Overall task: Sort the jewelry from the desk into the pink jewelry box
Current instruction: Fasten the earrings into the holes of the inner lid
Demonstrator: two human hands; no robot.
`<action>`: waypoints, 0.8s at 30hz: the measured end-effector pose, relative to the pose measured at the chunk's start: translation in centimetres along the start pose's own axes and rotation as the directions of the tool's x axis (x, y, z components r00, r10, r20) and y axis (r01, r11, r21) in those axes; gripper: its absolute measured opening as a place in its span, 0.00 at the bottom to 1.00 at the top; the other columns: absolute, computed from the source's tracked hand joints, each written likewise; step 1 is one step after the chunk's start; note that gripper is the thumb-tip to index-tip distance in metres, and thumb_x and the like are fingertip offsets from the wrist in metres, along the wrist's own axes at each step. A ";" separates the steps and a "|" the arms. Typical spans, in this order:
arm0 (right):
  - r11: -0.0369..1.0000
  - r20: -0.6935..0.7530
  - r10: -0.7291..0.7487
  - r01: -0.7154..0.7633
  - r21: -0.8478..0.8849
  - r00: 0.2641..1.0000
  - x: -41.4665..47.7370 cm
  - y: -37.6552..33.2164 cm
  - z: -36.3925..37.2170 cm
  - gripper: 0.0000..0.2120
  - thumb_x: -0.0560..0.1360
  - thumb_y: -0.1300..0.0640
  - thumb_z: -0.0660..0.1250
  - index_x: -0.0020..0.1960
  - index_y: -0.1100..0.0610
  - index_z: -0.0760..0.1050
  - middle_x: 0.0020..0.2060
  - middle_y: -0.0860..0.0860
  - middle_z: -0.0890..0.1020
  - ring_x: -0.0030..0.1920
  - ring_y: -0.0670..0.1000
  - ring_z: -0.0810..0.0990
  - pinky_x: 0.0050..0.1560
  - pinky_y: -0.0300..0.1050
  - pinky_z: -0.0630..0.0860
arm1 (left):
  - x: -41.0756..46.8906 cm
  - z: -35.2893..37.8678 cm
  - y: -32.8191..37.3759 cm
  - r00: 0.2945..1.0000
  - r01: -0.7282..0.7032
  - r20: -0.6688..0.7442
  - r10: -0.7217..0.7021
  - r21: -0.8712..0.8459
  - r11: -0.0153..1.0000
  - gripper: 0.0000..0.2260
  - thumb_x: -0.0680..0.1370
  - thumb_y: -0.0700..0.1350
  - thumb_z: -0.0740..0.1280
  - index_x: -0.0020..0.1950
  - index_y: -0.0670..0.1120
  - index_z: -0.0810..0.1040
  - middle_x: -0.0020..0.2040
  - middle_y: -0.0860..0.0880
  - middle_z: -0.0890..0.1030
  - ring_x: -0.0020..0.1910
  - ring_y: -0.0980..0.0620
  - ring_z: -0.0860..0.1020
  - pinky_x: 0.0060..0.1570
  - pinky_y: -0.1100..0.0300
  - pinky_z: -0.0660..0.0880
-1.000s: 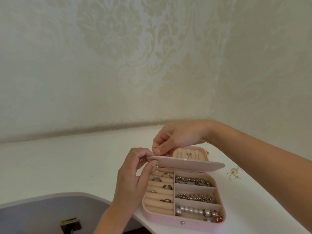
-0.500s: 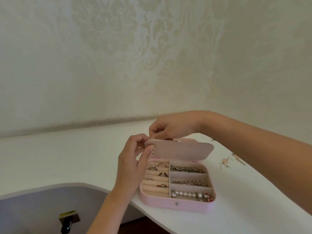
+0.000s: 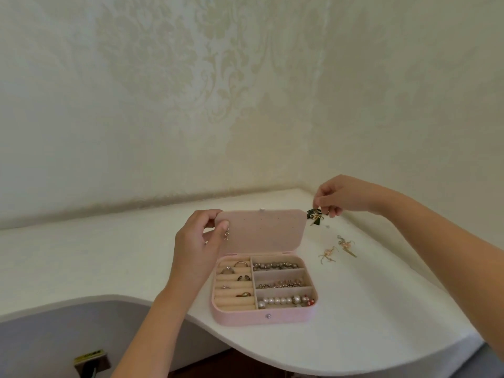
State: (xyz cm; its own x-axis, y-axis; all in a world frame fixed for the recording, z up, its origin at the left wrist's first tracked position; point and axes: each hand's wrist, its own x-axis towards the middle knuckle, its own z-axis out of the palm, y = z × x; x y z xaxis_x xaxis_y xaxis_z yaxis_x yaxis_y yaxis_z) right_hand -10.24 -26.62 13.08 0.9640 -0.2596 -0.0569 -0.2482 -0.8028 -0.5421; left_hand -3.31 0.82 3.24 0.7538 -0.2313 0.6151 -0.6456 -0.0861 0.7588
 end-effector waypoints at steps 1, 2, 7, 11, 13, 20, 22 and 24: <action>0.998 -0.024 0.034 -0.035 -0.049 0.999 -0.1 0.9 0.1 0.07 0.76 0.61 0.64 0.43 0.60 0.79 0.36 0.52 0.81 0.32 0.46 0.78 0.37 0.36 0.75 | 0.1 -0.1 0.1 1.000 0.011 0.014 -0.011 0.021 1.000 0.10 0.77 0.38 0.66 0.47 0.55 0.75 0.47 0.55 0.79 0.48 0.64 0.75 0.41 0.77 0.70; 0.992 -0.055 0.070 -0.075 -0.100 0.996 -0.2 1.7 0.1 0.06 0.76 0.61 0.64 0.41 0.59 0.78 0.35 0.52 0.81 0.32 0.46 0.78 0.39 0.37 0.76 | 0.2 -0.2 0.1 0.999 0.017 0.028 -0.018 0.046 0.999 0.09 0.77 0.38 0.66 0.48 0.53 0.75 0.48 0.55 0.78 0.48 0.65 0.75 0.40 0.78 0.69; 0.927 -0.126 0.227 -0.254 -0.276 0.966 -0.7 5.4 0.4 0.10 0.74 0.67 0.63 0.46 0.56 0.80 0.44 0.52 0.80 0.46 0.50 0.80 0.46 0.39 0.74 | 0.6 -0.2 -0.1 0.997 0.000 0.070 -0.011 0.157 0.988 0.06 0.78 0.39 0.64 0.53 0.49 0.75 0.49 0.54 0.77 0.49 0.65 0.74 0.41 0.78 0.68; 0.927 -0.157 0.269 -0.300 -0.227 0.950 -0.9 7.8 1.2 0.11 0.74 0.66 0.65 0.53 0.57 0.81 0.55 0.53 0.80 0.56 0.52 0.77 0.52 0.40 0.72 | 0.5 -0.1 -0.2 0.998 -0.018 0.067 0.005 0.195 0.981 0.06 0.78 0.39 0.63 0.54 0.46 0.75 0.50 0.53 0.76 0.50 0.65 0.73 0.41 0.78 0.68; 0.944 -0.176 0.272 -0.298 -0.143 0.946 -0.8 8.6 1.7 0.10 0.73 0.65 0.67 0.53 0.58 0.81 0.54 0.53 0.80 0.56 0.52 0.77 0.53 0.40 0.71 | 0.7 0.0 -0.2 0.998 -0.018 0.063 0.004 0.214 0.977 0.06 0.78 0.39 0.63 0.54 0.45 0.75 0.50 0.52 0.76 0.49 0.65 0.73 0.41 0.78 0.67; 0.932 -0.140 0.359 -0.363 -0.004 0.923 1.2 10.1 3.3 0.15 0.67 0.50 0.76 0.45 0.62 0.82 0.40 0.52 0.83 0.43 0.51 0.79 0.39 0.41 0.72 | 2.1 0.7 0.0 0.992 0.115 0.038 -0.122 0.151 0.982 0.06 0.78 0.39 0.64 0.48 0.50 0.75 0.46 0.53 0.78 0.42 0.67 0.74 0.38 0.78 0.66; 0.917 -0.134 0.393 -0.399 -0.022 0.910 2.1 10.3 3.6 0.19 0.65 0.48 0.77 0.47 0.62 0.82 0.42 0.53 0.84 0.46 0.52 0.81 0.44 0.43 0.75 | 2.5 0.8 0.0 0.985 0.168 0.026 -0.170 0.067 0.983 0.08 0.77 0.39 0.65 0.44 0.52 0.75 0.42 0.55 0.79 0.38 0.66 0.75 0.39 0.76 0.68; 0.908 -0.128 0.407 -0.416 -0.052 0.904 2.8 10.3 3.7 0.19 0.65 0.50 0.77 0.49 0.62 0.81 0.45 0.55 0.84 0.49 0.53 0.82 0.47 0.43 0.76 | 2.8 1.0 -0.2 0.975 0.222 0.026 -0.221 -0.010 0.975 0.07 0.77 0.39 0.66 0.43 0.50 0.77 0.40 0.54 0.80 0.36 0.64 0.75 0.43 0.68 0.71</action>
State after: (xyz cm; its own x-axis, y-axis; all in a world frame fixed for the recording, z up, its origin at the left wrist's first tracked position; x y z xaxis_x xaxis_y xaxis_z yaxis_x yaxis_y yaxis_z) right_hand -9.74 -33.67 4.27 0.7587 -0.6301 -0.1651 -0.6312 -0.6487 -0.4251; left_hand -1.15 -0.80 4.63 0.8746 -0.2311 0.4261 -0.4612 -0.1259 0.8783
